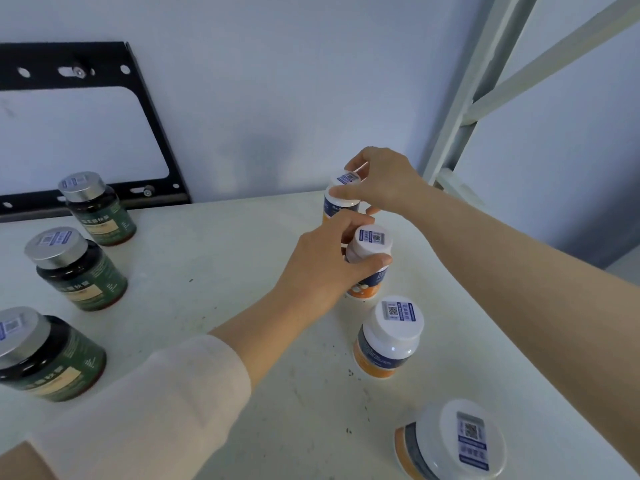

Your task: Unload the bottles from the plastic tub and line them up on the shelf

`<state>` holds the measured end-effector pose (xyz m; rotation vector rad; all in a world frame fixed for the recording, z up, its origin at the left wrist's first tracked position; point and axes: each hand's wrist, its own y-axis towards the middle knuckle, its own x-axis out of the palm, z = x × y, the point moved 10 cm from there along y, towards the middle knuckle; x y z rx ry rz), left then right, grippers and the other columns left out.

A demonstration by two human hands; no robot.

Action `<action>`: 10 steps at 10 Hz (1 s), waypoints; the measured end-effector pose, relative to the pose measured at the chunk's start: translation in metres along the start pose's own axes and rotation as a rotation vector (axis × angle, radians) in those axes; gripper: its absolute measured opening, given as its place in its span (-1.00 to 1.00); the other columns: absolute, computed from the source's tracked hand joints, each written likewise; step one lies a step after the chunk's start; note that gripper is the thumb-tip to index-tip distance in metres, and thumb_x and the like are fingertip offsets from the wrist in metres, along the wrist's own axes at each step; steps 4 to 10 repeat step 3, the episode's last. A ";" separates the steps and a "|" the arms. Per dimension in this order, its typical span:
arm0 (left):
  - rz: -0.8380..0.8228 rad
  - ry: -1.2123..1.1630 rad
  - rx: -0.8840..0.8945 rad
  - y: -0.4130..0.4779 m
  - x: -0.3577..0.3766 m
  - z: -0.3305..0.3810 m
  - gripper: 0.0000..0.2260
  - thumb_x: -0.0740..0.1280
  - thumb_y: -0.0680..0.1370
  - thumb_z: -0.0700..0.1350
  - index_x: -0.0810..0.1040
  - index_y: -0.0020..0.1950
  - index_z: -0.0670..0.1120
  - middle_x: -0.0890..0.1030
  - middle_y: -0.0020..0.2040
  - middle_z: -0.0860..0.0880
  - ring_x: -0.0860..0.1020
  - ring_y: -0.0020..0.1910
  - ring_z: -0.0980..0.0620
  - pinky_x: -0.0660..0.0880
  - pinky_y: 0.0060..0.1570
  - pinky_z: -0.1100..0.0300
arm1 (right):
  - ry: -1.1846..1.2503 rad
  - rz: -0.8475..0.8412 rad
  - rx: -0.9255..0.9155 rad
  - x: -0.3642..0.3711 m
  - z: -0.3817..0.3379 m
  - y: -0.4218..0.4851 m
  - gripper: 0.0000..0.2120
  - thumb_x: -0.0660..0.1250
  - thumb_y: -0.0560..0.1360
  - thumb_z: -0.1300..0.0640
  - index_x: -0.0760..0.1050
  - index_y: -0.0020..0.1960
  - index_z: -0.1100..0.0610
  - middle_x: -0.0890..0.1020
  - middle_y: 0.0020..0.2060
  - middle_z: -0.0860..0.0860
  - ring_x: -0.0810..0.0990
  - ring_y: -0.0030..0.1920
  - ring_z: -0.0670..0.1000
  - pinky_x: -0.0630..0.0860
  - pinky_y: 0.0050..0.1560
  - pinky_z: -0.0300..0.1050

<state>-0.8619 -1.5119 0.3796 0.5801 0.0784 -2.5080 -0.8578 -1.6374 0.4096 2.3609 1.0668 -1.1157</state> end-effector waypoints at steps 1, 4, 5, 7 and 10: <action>0.009 0.023 0.005 0.000 0.001 -0.002 -0.51 0.43 0.40 -0.04 0.40 0.30 0.04 0.58 0.16 0.06 0.55 0.11 0.07 0.46 0.12 0.22 | -0.047 -0.015 -0.008 0.001 0.001 0.002 -0.51 0.44 0.37 -0.01 0.42 0.22 0.13 0.53 0.17 0.06 0.63 0.01 0.13 0.61 0.01 0.08; 0.074 0.102 0.045 -0.010 -0.017 0.002 -0.47 0.42 0.41 0.02 0.35 0.34 0.02 0.52 0.28 0.10 0.47 0.26 0.13 0.41 0.27 0.09 | -0.155 0.104 -0.012 -0.024 -0.006 -0.009 -0.42 0.31 0.44 -0.16 0.34 0.34 0.12 0.49 0.27 0.02 0.45 0.28 0.05 0.42 0.22 -0.05; 0.074 0.102 0.045 -0.010 -0.017 0.002 -0.47 0.42 0.41 0.02 0.35 0.34 0.02 0.52 0.28 0.10 0.47 0.26 0.13 0.41 0.27 0.09 | -0.155 0.104 -0.012 -0.024 -0.006 -0.009 -0.42 0.31 0.44 -0.16 0.34 0.34 0.12 0.49 0.27 0.02 0.45 0.28 0.05 0.42 0.22 -0.05; 0.074 0.102 0.045 -0.010 -0.017 0.002 -0.47 0.42 0.41 0.02 0.35 0.34 0.02 0.52 0.28 0.10 0.47 0.26 0.13 0.41 0.27 0.09 | -0.155 0.104 -0.012 -0.024 -0.006 -0.009 -0.42 0.31 0.44 -0.16 0.34 0.34 0.12 0.49 0.27 0.02 0.45 0.28 0.05 0.42 0.22 -0.05; 0.074 0.102 0.045 -0.010 -0.017 0.002 -0.47 0.42 0.41 0.02 0.35 0.34 0.02 0.52 0.28 0.10 0.47 0.26 0.13 0.41 0.27 0.09 | -0.155 0.104 -0.012 -0.024 -0.006 -0.009 -0.42 0.31 0.44 -0.16 0.34 0.34 0.12 0.49 0.27 0.02 0.45 0.28 0.05 0.42 0.22 -0.05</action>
